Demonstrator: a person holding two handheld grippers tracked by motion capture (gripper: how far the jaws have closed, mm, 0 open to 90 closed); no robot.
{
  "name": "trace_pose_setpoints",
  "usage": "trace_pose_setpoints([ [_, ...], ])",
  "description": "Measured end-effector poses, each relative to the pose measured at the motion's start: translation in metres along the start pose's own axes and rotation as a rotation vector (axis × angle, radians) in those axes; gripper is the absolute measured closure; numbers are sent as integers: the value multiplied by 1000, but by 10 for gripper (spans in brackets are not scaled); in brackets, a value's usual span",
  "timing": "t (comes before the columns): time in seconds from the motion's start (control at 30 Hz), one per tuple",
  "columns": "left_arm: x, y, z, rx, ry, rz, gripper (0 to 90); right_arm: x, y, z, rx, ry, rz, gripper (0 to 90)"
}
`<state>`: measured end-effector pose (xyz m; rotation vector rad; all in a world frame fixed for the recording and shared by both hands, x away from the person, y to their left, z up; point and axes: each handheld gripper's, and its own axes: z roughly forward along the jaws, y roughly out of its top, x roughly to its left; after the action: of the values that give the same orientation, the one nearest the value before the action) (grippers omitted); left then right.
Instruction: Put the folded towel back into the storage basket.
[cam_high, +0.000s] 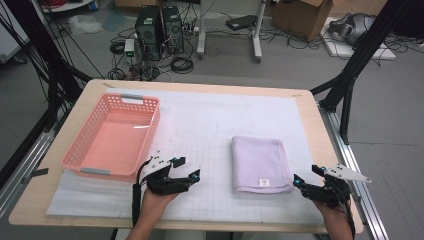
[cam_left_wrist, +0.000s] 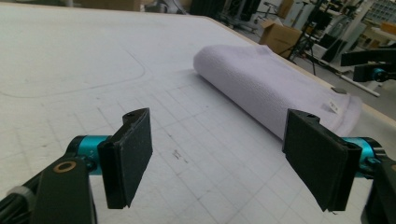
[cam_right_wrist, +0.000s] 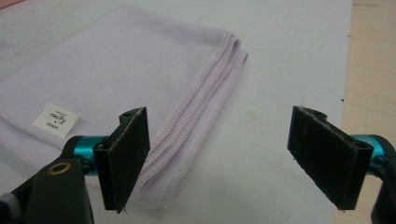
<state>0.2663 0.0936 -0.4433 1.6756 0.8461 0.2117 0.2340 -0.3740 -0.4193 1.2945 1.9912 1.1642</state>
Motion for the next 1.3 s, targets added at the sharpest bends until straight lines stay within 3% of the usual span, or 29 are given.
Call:
trace_pose_setpoints([
  [0.17, -6, -2, 14, 43, -21, 18, 267, 1, 0, 2, 11, 10, -9, 201],
  [0.3, -10, 5, 25, 34, -26, 12, 268, -1, 0, 1, 13, 6, -14, 201],
  [0.6, -19, 30, 53, 56, -34, 17, 283, -2, -1, 5, 22, 19, -14, 201],
  [0.77, -27, 47, 79, 69, -50, 12, 293, -1, -1, 7, 26, 30, -20, 201],
  [0.9, -32, 52, 98, 111, -28, 25, 282, -1, -1, 7, 26, 32, -19, 201],
  [1.13, -38, 51, 122, 171, -21, -2, 276, -2, -1, 7, 22, 35, -15, 201],
  [1.3, -40, 45, 137, 245, 9, -13, 274, -3, -2, 7, 25, 37, -7, 201],
])
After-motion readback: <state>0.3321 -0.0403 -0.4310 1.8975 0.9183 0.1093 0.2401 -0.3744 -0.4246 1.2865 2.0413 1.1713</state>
